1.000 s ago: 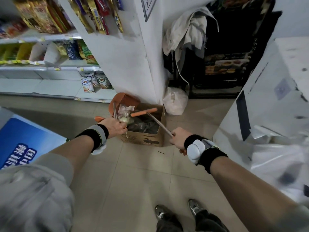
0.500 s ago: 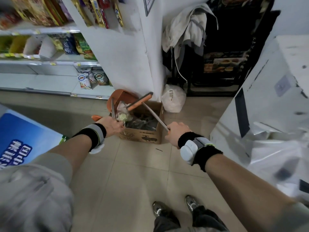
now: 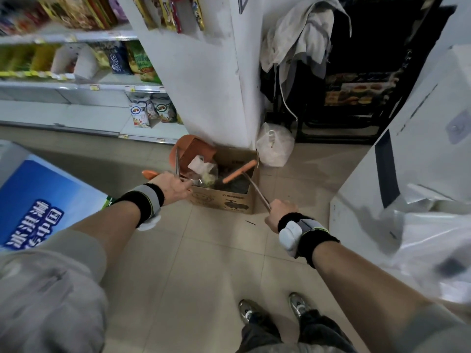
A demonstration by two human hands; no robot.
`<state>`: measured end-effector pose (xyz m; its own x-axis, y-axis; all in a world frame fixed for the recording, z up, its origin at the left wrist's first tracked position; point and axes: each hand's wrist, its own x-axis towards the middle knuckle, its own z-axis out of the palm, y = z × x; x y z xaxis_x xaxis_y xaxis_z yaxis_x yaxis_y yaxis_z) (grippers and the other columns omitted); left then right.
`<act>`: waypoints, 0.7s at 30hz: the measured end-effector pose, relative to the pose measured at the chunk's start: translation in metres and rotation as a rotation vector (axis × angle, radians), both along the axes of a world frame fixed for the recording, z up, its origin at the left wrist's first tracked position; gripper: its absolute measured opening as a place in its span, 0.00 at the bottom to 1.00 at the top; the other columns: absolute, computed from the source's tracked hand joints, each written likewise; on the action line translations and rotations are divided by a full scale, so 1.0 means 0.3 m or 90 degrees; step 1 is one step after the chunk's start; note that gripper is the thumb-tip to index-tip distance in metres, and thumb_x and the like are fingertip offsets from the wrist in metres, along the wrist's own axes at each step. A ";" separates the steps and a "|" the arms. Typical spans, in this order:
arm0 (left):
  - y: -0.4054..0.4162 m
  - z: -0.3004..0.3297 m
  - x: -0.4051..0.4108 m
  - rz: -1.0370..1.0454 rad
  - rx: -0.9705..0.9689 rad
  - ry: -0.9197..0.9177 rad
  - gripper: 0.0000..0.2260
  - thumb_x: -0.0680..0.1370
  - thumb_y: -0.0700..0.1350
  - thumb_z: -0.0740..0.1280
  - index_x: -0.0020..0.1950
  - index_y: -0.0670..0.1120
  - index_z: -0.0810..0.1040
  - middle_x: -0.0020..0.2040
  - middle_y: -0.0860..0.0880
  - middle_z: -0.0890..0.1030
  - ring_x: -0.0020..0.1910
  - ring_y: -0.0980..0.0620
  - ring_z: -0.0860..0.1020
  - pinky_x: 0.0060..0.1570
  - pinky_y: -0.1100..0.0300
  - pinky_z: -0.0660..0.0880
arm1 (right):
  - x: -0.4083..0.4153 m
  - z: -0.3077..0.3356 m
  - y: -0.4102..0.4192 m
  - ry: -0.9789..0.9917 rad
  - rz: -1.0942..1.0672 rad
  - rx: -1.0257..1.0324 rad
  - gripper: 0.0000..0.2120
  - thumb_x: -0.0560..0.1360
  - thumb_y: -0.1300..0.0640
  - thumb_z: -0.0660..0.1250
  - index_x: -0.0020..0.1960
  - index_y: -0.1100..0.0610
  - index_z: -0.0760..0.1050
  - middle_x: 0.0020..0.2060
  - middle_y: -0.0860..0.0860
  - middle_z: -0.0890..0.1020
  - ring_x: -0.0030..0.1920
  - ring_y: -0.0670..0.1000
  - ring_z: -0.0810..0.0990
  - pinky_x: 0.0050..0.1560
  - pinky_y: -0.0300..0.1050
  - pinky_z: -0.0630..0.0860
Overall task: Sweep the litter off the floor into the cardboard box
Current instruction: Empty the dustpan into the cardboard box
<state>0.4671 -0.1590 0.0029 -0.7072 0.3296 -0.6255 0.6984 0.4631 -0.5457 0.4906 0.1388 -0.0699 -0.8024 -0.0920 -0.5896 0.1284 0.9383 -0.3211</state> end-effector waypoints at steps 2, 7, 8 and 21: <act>0.000 -0.001 0.001 -0.011 -0.008 0.004 0.16 0.78 0.34 0.58 0.64 0.45 0.68 0.57 0.45 0.71 0.48 0.43 0.79 0.40 0.51 0.76 | 0.000 0.006 0.026 0.008 -0.014 0.005 0.15 0.72 0.53 0.66 0.57 0.56 0.76 0.52 0.57 0.81 0.54 0.61 0.80 0.49 0.48 0.76; 0.016 -0.004 0.003 -0.014 -0.015 -0.007 0.17 0.78 0.34 0.58 0.66 0.45 0.66 0.58 0.44 0.70 0.48 0.43 0.79 0.39 0.51 0.74 | -0.006 0.050 0.035 -0.001 -0.052 -0.098 0.05 0.73 0.53 0.66 0.47 0.52 0.76 0.42 0.55 0.82 0.44 0.60 0.83 0.44 0.48 0.81; 0.024 -0.005 0.006 -0.015 -0.022 -0.011 0.17 0.78 0.34 0.58 0.66 0.45 0.66 0.58 0.44 0.70 0.49 0.43 0.79 0.39 0.51 0.74 | -0.011 0.060 0.025 0.004 -0.055 -0.117 0.04 0.73 0.53 0.66 0.47 0.51 0.76 0.41 0.55 0.82 0.43 0.60 0.83 0.42 0.47 0.80; -0.022 0.089 0.069 0.100 0.042 0.053 0.18 0.77 0.34 0.57 0.65 0.48 0.66 0.60 0.47 0.70 0.48 0.45 0.79 0.39 0.53 0.73 | 0.058 -0.032 -0.068 -0.015 -0.009 -0.077 0.14 0.74 0.54 0.66 0.59 0.56 0.77 0.53 0.58 0.81 0.52 0.62 0.80 0.48 0.48 0.77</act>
